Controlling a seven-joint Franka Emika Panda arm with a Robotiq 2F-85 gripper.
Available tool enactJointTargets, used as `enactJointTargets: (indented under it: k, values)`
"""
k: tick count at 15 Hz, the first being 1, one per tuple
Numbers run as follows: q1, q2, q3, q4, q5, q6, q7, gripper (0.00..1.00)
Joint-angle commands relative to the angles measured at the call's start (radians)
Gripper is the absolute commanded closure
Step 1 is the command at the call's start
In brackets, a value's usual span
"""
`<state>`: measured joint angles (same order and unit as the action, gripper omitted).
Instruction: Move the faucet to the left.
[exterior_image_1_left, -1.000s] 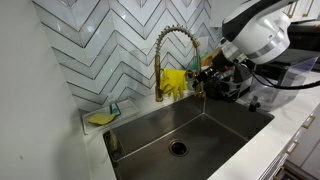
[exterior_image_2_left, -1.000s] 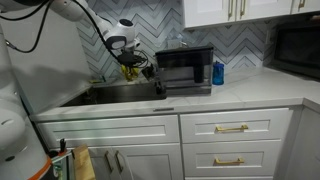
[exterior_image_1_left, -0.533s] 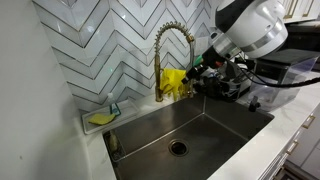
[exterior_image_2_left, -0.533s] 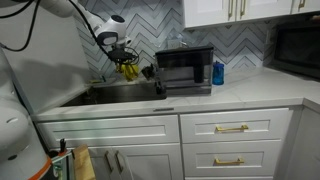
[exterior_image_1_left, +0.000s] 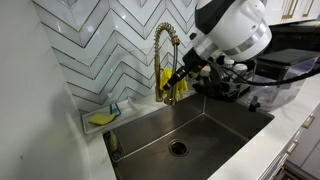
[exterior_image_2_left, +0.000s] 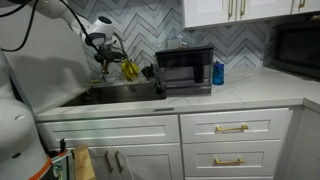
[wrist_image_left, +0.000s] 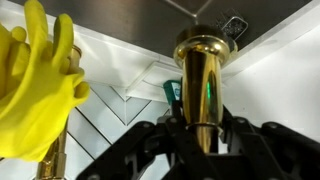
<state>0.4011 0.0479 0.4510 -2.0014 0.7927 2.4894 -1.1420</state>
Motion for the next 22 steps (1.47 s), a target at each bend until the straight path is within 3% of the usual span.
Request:
enactJointTargets:
  k: [1,3,4,5,7,13,22]
  values:
    - [0.028,0.002,0.013,-0.002,-0.079,0.013,-0.028,0.89]
    - [0.035,0.001,0.017,-0.001,-0.124,0.019,-0.027,0.89]
    - [0.036,-0.001,0.018,0.001,-0.134,0.02,-0.037,0.82]
    - [0.038,-0.002,0.02,0.003,-0.148,0.026,-0.042,0.4]
    - [0.038,-0.009,0.019,0.002,-0.181,0.034,-0.038,0.42]
    - [0.025,-0.035,0.005,-0.02,-0.262,0.071,0.03,0.01]
    - [-0.009,-0.139,-0.055,-0.075,-0.453,0.032,0.375,0.0]
